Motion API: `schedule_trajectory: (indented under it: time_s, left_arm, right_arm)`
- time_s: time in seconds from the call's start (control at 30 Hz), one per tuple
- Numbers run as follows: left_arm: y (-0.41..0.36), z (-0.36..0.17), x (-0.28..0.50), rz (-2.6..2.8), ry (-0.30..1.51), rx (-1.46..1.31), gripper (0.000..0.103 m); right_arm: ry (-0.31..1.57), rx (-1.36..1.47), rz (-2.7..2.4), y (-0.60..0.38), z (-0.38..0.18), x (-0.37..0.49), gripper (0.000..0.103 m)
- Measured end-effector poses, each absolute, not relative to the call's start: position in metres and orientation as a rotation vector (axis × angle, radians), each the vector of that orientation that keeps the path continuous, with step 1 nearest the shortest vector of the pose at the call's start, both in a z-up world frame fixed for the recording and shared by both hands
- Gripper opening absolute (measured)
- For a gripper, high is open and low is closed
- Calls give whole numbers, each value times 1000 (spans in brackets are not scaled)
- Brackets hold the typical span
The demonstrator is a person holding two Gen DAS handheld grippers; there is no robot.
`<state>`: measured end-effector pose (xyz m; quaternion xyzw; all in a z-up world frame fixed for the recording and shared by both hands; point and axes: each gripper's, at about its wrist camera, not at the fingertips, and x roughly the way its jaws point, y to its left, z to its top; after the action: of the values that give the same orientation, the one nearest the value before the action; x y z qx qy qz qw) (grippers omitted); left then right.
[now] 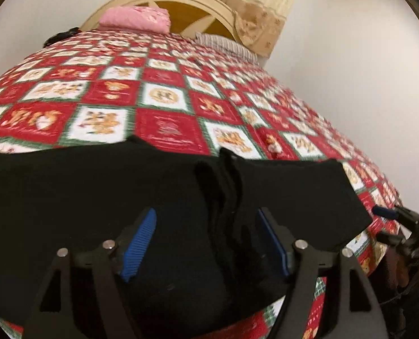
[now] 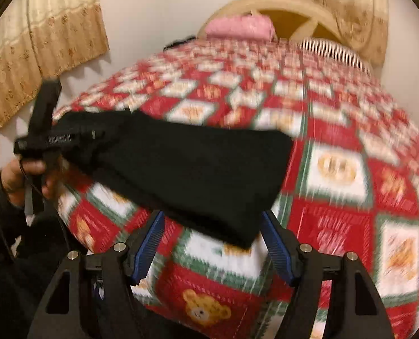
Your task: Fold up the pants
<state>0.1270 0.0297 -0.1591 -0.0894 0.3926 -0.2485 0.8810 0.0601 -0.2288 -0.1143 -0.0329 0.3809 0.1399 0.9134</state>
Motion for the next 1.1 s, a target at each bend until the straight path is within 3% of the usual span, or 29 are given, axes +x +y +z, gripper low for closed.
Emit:
schedule_trajectory:
  time_s: [0.1,0.27,0.5,0.73,0.9,1.1]
  left_arm:
    - [51,-160,125,-452,790,-212,85]
    - [77,-167,126,-443,787,-300,85]
    - [93,-154,125,-400,733,-292,85]
    - [96,-161,126,-383,758,-275,85]
    - [81,-172,119,-377,778,-155,85]
    - [79,-174,117,-383,772,-103,87]
  right_arm:
    - [798,-58,342,-217,-109,73,71]
    - [980,-217,233,-205,-160,86,71]
    - [1001,-247,308,-184,-130,83,71]
    - [898,-66,496,-142,-97,142,71]
    - [907,34,590,-100,-113,202,71]
    - [973,191,599,-62,-140,263,62]
